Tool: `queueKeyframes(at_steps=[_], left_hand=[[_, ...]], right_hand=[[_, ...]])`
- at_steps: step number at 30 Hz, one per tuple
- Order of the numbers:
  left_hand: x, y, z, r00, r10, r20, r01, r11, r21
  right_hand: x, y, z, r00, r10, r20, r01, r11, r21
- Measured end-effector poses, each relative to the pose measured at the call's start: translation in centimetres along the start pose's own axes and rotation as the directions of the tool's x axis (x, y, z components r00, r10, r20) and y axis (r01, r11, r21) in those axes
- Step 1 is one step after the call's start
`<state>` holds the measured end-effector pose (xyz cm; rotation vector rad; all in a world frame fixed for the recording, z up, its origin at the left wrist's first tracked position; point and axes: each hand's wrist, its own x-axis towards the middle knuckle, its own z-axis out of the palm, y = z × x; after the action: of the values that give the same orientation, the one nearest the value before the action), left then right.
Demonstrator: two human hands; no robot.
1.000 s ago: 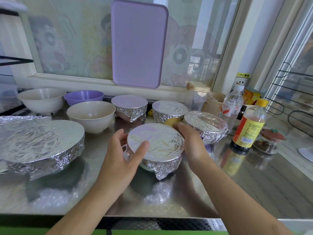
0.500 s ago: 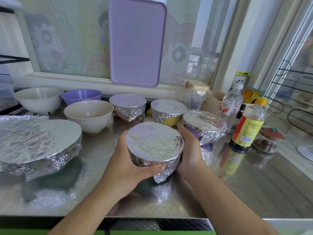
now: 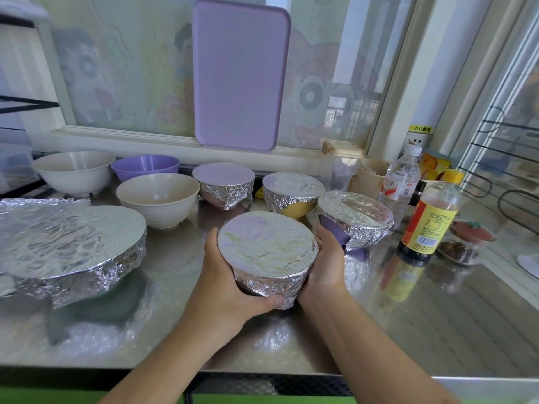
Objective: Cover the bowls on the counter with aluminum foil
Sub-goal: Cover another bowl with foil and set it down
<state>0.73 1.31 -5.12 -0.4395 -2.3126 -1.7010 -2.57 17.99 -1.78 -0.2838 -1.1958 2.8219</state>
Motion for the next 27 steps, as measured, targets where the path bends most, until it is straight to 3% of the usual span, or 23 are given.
queueKeyframes(at_steps=[11,27], left_hand=[[-0.2,0.5,0.4,0.994,0.052,-0.094,-0.045,0.996,0.081],[-0.3,1.2,0.3,0.986,0.064,-0.151,-0.058,0.997,0.044]], right_hand=[[-1.4,0.2,1.2,0.999,-0.01,-0.049,0.013,0.998,0.06],[-2.3,0.5,2.6,0.994,-0.103,-0.043,0.108,0.985,0.137]])
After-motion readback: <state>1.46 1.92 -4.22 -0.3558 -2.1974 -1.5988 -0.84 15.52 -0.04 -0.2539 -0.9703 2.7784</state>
